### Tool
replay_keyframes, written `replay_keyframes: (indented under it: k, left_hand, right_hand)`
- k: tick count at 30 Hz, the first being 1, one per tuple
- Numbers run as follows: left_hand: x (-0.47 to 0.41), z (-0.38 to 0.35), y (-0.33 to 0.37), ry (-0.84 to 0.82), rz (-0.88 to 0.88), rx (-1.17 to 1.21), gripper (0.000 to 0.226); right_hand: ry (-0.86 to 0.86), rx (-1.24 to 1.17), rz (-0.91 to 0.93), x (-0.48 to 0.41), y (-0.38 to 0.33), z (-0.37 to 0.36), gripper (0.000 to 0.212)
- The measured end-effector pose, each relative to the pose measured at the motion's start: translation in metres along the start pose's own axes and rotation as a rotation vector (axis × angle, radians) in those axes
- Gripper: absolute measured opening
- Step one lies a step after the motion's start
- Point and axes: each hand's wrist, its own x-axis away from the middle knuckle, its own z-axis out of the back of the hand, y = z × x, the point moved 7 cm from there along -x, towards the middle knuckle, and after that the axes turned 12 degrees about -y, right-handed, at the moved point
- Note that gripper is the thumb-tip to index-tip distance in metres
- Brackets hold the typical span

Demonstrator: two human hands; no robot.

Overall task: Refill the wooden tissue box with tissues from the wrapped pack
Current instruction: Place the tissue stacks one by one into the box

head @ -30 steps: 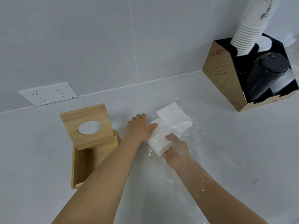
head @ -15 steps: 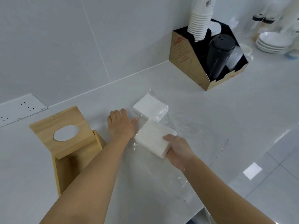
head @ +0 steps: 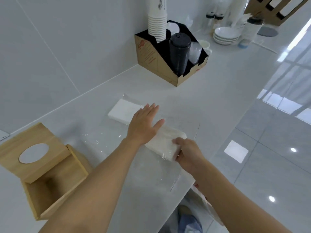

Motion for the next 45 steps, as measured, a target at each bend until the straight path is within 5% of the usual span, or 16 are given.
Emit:
replay_keyframes:
  k: [12,20,29,36,45]
  left_hand:
    - [-0.009,-0.050,0.018,-0.192,0.188,-0.122,0.059]
    - [-0.001,-0.051,0.026,-0.197,0.190,-0.151,0.060]
    - [0.015,-0.003,0.042,0.048,0.260,0.570,0.049]
    - [0.042,0.020,0.033,-0.151,0.235,1.192,0.035]
    - [0.103,0.032,-0.037,-0.130,0.444,1.224,0.066]
  right_hand:
    - [0.205,-0.083,0.097,0.059,-0.019,0.081,0.032]
    - [0.272,-0.098,0.259,0.099,-0.049,0.105,0.016]
    - [0.157,-0.112,0.362,0.091,-0.070,0.074,0.014]
    - [-0.032,-0.032,0.274,0.066,-0.051,0.008,0.023]
    - [-0.315,0.028,0.069,0.043,-0.015,-0.072,0.023]
